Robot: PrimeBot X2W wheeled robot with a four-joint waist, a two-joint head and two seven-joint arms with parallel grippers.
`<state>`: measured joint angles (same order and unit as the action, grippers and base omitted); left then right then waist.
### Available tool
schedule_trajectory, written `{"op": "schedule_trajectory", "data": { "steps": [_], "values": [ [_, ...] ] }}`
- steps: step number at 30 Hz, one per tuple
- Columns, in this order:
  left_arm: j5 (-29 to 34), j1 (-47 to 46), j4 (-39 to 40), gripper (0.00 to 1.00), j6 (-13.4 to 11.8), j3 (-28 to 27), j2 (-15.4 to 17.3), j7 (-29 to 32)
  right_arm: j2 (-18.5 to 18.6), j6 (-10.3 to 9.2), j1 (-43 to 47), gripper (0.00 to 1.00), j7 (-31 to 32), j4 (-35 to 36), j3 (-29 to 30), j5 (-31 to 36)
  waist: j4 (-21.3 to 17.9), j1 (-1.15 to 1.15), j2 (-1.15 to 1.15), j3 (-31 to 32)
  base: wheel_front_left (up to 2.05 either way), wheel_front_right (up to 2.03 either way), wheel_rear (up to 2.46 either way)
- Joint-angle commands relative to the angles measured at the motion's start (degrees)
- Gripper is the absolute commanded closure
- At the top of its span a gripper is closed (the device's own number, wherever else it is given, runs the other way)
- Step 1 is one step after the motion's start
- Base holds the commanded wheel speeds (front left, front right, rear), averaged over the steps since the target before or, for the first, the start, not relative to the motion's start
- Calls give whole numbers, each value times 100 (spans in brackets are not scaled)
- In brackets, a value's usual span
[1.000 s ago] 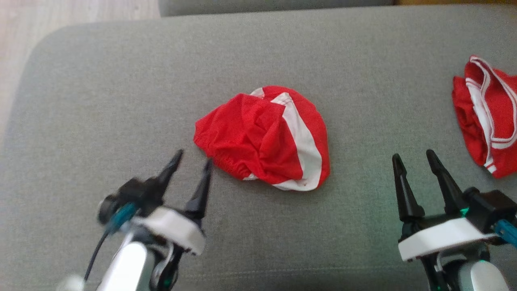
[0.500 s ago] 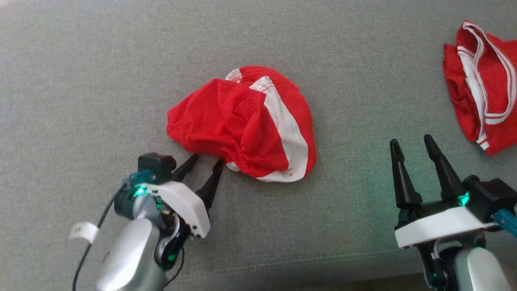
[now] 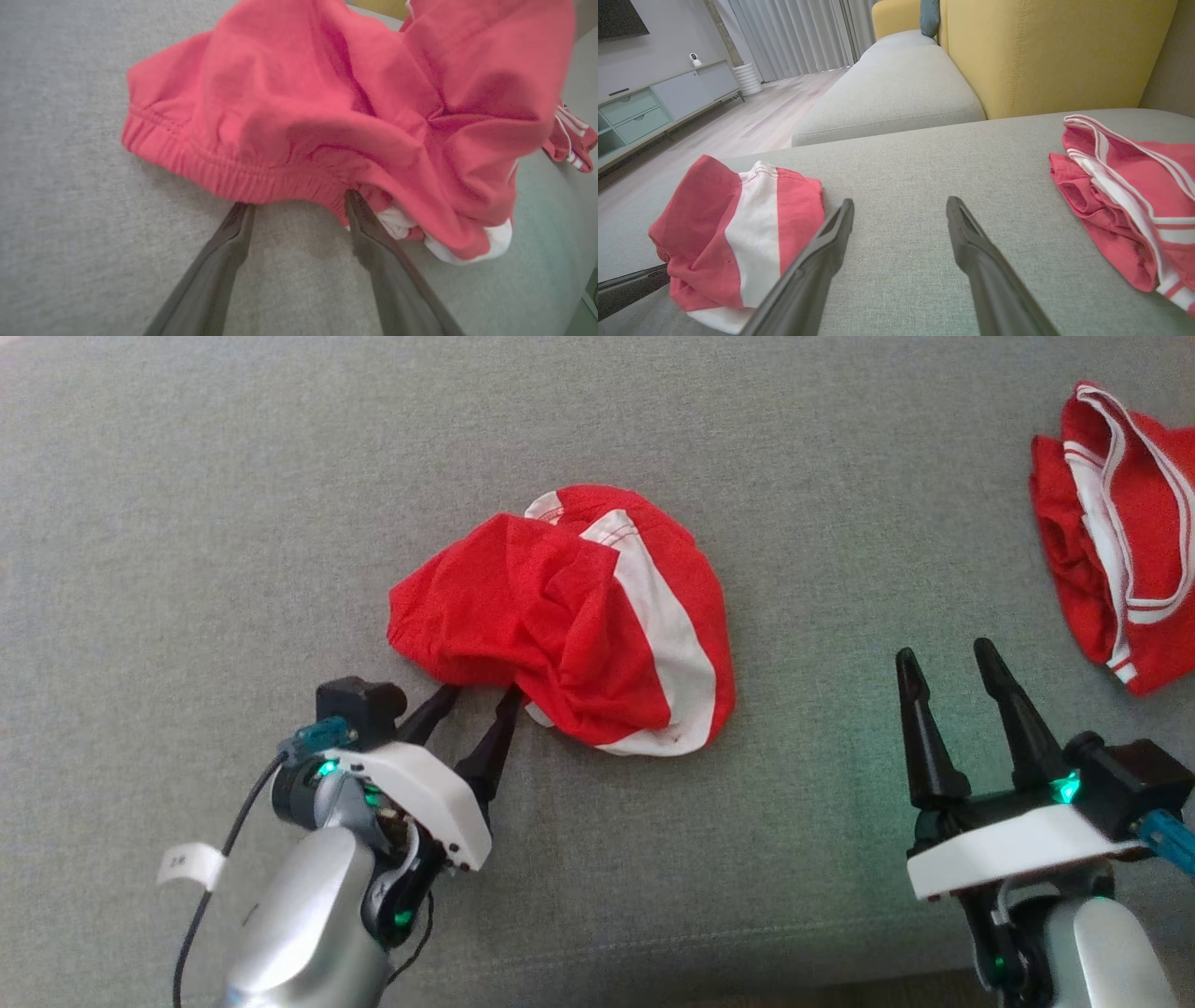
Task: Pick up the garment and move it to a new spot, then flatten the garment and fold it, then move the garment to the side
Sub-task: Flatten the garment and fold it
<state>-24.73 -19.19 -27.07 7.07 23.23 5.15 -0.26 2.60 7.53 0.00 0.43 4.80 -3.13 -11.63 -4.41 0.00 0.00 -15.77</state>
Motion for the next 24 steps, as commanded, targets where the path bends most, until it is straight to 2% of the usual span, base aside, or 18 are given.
{"op": "schedule_trajectory", "data": {
  "steps": [1, 5, 6, 7, 15, 20, 24],
  "values": [
    [-48, -289, 151, 0, 15, -185, 47, -82, 28, -4, -186, 0, -46, 177, -146, -46, -1, 0, 0, -2, 0, 0, 0],
    [-112, -393, 199, 0, 23, -124, 33, -234, 28, -4, -210, 0, -46, 160, -168, -58, -11, 0, 0, -4, 0, 0, 0],
    [-128, -413, 233, 44, 26, -89, 39, -308, 28, -4, -213, 0, -47, 155, -173, -62, -17, 0, 0, -3, 0, 0, 0],
    [-142, -426, 261, 100, 30, -46, 55, -378, 28, -4, -215, 0, -49, 152, -173, -65, -21, 0, 0, -4, 0, 0, 0],
    [-167, -212, 695, 100, 21, 99, 341, -666, 28, -4, -137, 0, -60, 138, -74, -67, 17, 0, 0, 121, 0, 0, 0],
    [-60, 138, 1749, 100, -85, 157, 635, -459, 28, -4, -28, 0, -29, 162, 64, -82, 194, 0, 0, 295, 0, 0, 0],
    [-2, 425, 2850, 100, -194, 204, 914, -59, 28, -4, 30, 0, -4, 183, 148, -90, 350, 0, 0, 454, 0, 0, 0]
  ]
}}
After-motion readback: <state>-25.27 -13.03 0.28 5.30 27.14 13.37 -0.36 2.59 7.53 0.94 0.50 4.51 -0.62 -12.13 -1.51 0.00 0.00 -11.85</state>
